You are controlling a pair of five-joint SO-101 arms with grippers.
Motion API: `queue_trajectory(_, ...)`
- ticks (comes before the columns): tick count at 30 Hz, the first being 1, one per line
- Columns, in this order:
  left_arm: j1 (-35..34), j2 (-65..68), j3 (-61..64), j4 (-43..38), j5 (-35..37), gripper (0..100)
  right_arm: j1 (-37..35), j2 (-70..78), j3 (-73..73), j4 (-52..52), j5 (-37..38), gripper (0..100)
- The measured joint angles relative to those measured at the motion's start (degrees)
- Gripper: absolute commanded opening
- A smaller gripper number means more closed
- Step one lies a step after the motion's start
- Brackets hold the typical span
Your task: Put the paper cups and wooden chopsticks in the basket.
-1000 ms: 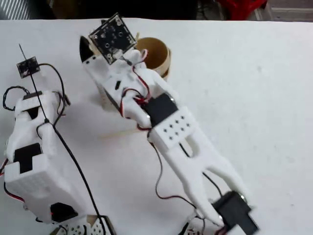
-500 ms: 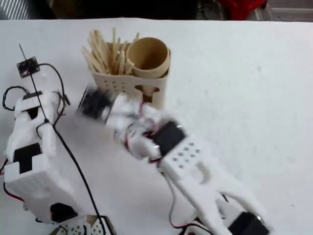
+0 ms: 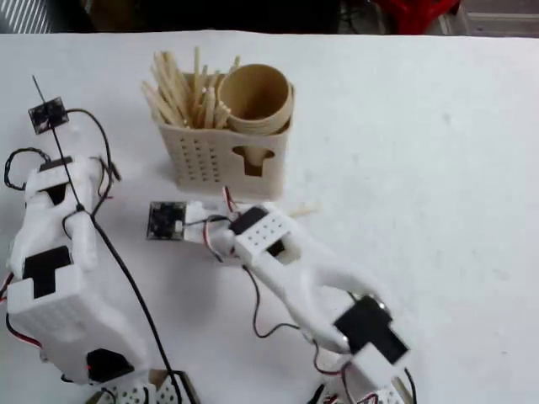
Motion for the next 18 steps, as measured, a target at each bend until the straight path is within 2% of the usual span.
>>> queue_trajectory(6, 0.0, 0.0, 0.0, 0.0, 0.0, 20, 0.3, 4.1, -0.2, -2.9, 0.0, 19.1)
queue_trajectory(11, 0.0, 0.0, 0.0, 0.0, 0.0, 20, 0.4, 4.2, -0.2, -3.1, 0.0, 0.5)
queue_trajectory(13, 0.0, 0.0, 0.0, 0.0, 0.0, 20, 0.4, 4.2, -0.2, -3.1, 0.0, 3.5)
queue_trajectory(18, 0.0, 0.0, 0.0, 0.0, 0.0, 20, 0.7, 4.3, -1.2, -1.0, -3.6, 1.5)
